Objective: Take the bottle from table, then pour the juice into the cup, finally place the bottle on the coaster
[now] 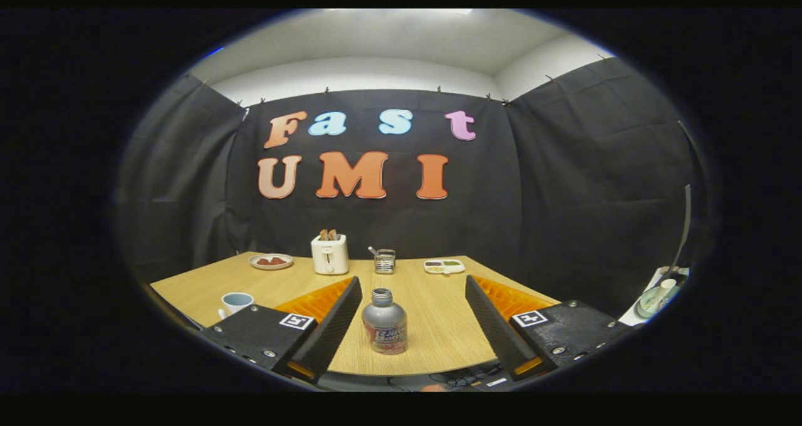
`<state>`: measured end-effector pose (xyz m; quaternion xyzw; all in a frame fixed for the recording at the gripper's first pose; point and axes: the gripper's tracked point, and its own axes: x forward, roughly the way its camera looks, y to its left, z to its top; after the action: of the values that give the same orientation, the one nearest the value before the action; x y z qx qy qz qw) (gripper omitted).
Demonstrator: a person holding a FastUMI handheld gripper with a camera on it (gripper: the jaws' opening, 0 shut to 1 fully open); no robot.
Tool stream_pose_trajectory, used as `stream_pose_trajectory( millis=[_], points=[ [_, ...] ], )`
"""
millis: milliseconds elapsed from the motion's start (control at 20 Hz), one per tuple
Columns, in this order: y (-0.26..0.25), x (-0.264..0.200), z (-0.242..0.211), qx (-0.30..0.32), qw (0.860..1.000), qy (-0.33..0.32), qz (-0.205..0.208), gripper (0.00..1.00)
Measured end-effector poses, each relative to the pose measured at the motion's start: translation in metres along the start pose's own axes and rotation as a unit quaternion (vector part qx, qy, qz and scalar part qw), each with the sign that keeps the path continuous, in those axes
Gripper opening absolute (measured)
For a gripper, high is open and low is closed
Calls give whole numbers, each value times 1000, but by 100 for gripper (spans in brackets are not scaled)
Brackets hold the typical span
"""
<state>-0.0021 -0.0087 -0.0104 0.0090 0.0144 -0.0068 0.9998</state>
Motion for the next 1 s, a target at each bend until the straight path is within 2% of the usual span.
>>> stream_pose_trajectory(
  millis=[350,1000],
  points=[
    [-2,-3,-8,-4,1000,6,0,99],
    [42,14,-69,-29,997,45,60,99]
  ],
)
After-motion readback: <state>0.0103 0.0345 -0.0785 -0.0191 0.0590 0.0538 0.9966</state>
